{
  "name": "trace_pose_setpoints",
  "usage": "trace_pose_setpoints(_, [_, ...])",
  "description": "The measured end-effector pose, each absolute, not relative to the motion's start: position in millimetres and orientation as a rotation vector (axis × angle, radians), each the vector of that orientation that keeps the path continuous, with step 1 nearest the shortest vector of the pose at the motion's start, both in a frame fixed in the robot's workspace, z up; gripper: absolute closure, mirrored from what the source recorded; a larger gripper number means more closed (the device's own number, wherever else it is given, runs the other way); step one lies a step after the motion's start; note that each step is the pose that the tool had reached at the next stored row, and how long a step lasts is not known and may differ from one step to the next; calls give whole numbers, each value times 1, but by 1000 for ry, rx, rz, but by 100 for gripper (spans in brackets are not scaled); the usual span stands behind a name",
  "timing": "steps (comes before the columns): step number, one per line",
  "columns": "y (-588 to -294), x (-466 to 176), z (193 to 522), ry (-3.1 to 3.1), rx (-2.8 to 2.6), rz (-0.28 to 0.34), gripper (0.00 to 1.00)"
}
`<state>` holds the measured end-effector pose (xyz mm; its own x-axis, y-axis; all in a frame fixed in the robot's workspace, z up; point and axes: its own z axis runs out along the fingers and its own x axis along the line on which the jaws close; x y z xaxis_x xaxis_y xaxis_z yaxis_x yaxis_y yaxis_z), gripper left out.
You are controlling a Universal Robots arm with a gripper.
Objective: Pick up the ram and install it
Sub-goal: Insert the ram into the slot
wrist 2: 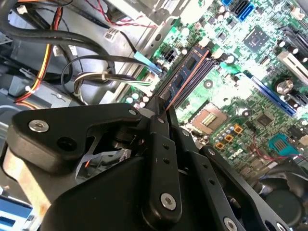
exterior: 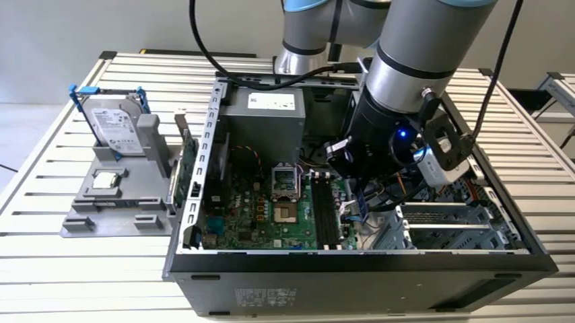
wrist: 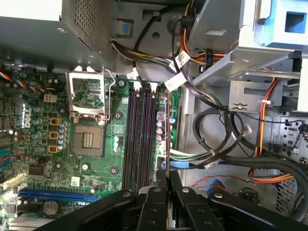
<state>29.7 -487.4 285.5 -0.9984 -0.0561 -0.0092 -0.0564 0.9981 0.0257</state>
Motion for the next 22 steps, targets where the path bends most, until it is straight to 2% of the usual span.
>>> trace_pose_setpoints(22, [-487, 23, 280, 3132, 30, 39, 100])
